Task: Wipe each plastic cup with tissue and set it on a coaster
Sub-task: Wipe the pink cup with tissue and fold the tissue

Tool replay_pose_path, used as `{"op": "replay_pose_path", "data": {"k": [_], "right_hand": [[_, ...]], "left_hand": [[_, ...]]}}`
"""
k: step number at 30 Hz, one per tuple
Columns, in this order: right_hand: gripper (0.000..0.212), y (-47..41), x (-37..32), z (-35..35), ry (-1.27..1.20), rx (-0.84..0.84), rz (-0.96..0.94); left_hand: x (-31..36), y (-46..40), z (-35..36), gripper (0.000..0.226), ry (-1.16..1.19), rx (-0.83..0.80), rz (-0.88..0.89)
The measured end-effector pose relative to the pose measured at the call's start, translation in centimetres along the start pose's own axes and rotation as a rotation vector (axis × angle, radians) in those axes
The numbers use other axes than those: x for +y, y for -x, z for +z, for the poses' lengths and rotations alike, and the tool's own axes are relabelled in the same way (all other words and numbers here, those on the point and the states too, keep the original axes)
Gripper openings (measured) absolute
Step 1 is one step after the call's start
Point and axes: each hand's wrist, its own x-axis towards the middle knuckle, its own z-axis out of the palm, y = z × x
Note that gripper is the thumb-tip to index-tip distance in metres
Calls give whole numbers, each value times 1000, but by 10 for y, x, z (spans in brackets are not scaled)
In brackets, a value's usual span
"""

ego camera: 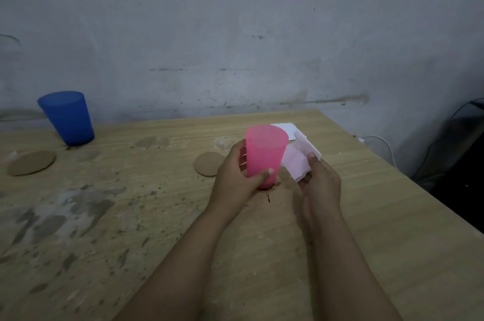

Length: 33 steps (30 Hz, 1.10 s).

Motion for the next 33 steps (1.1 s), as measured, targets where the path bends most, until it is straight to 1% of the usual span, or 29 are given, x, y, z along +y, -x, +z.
{"op": "replay_pose_path", "data": {"k": [3,5,9,14,18,23,28,33], "right_hand": [[23,5,-2,3,-28,-33,33],[23,9,-3,6,-50,-76,67],[24,15,0,17,-127,-137,167],[27,27,2,29,-452,-265,366],[30,29,-1,26,-572,-340,400],[31,31,-8,26,-578,-359,401],[30,31,-14,21,-524,-354,398],[26,26,-16,17,-407,-280,351]], "left_hand": [[7,-2,-2,69,41,39,33],[13,-5,-4,67,66,53,51],[28,-10,-5,72,81,30,81],[39,-10,-4,73,112,-13,100],[41,-11,-7,71,142,-15,86],[43,-11,-12,71,141,4,79],[44,-12,-17,67,158,29,61],[45,-12,-21,69,184,54,44]]}}
